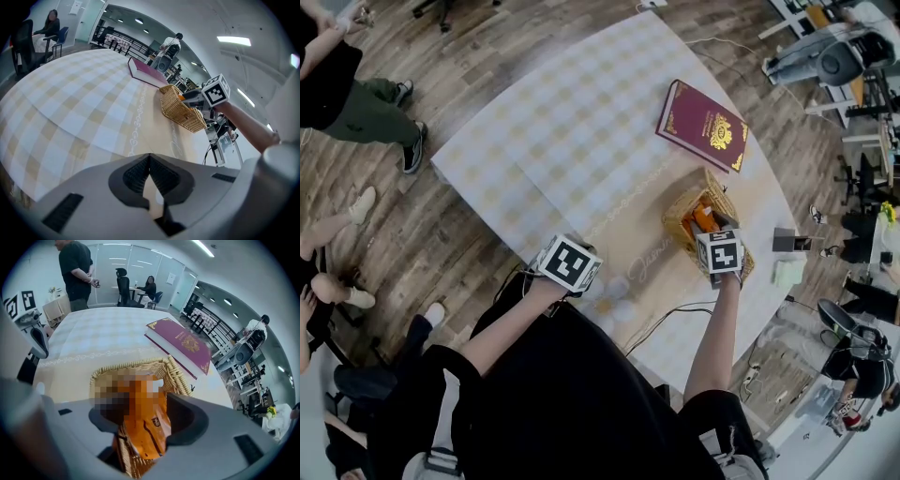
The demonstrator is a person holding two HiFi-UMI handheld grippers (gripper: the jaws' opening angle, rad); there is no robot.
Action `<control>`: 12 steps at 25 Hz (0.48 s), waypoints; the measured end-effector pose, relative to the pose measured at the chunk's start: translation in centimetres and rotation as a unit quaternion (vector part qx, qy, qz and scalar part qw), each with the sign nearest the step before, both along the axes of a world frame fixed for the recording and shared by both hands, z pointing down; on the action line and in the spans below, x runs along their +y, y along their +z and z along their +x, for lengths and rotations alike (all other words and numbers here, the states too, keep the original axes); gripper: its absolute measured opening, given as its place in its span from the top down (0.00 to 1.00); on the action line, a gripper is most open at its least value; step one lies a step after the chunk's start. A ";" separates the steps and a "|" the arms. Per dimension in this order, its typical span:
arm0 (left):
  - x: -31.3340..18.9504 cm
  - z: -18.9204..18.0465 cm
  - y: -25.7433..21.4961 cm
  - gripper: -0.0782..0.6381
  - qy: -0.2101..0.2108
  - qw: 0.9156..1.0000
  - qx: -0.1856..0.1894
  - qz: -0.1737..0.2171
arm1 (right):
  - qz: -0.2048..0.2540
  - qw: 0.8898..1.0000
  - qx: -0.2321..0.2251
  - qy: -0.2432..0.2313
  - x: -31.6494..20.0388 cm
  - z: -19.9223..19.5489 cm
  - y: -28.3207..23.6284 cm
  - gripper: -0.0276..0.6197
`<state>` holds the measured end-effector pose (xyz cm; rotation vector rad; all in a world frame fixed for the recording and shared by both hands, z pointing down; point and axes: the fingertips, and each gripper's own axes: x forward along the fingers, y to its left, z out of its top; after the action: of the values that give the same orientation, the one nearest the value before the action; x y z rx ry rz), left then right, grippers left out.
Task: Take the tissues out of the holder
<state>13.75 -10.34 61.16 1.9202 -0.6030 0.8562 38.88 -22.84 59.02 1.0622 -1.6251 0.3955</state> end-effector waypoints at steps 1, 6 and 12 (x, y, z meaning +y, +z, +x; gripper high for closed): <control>-0.2 -0.2 0.0 0.89 0.001 1.000 0.001 0.000 | -0.002 1.000 -0.002 0.002 -0.1 -0.3 0.0 0.56; 0.3 0.3 0.0 0.89 0.000 1.000 -0.002 0.002 | -0.009 1.000 -0.008 0.006 0.7 -0.4 0.2 0.72; 0.6 0.2 0.0 0.89 -0.001 1.000 -0.004 0.000 | -0.006 1.000 -0.001 0.001 1.0 -0.1 0.3 0.81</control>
<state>13.96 -9.72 61.15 1.9170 -0.6089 0.8624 38.79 -21.86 59.28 1.0540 -1.6220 0.4079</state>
